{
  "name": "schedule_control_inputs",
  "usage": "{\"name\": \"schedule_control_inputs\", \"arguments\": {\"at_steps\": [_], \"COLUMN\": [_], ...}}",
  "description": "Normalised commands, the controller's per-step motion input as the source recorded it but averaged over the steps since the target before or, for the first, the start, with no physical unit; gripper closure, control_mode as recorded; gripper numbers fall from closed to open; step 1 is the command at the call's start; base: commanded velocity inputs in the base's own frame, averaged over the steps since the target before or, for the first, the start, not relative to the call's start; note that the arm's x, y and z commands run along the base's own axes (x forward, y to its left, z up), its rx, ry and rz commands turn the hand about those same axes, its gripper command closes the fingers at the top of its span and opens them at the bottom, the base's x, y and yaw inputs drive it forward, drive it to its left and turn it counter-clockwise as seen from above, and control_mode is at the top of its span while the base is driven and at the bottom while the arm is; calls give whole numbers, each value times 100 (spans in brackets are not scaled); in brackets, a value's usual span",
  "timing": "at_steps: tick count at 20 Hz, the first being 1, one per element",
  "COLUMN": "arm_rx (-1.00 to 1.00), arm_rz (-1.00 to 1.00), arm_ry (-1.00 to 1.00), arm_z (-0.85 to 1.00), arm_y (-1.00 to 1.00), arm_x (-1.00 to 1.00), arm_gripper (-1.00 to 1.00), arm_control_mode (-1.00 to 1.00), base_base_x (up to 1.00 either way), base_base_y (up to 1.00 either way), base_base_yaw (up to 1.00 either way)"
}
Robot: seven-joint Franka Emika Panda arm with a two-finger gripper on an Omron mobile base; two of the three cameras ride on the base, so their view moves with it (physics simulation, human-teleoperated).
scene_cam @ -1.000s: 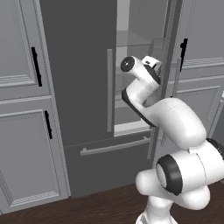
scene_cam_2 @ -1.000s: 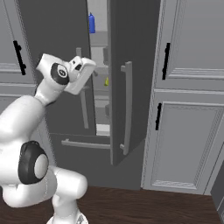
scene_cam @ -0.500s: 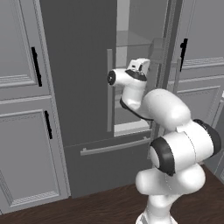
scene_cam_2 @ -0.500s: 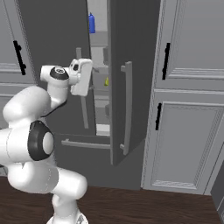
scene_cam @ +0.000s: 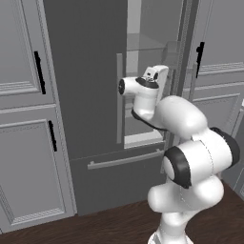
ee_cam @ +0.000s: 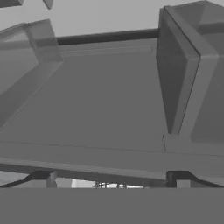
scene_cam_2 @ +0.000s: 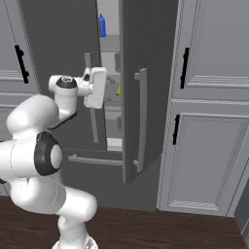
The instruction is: Grab a lemon wedge from the fridge and one ice cube from the ice bowl, and put them in the glass of lemonade.
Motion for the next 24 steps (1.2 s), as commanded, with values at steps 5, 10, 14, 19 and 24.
{"name": "schedule_control_inputs", "arguments": {"at_steps": [5, 10, 14, 19, 24], "arm_rx": [-10, -11, -12, -12, -3], "arm_rz": [-3, -11, -14, -15, -25], "arm_ry": [0, 2, 5, 4, 2], "arm_z": [-6, -41, -38, -3, 0], "arm_y": [19, -6, -17, -23, -51], "arm_x": [18, 8, 18, 37, 25], "arm_gripper": [-100, -100, -100, -100, -100], "arm_control_mode": [-100, -100, -100, -100, -100], "base_base_x": [0, 0, 0, 0, 0], "base_base_y": [0, 0, 0, 0, 0], "base_base_yaw": [0, 0, 0, 0, 0]}}
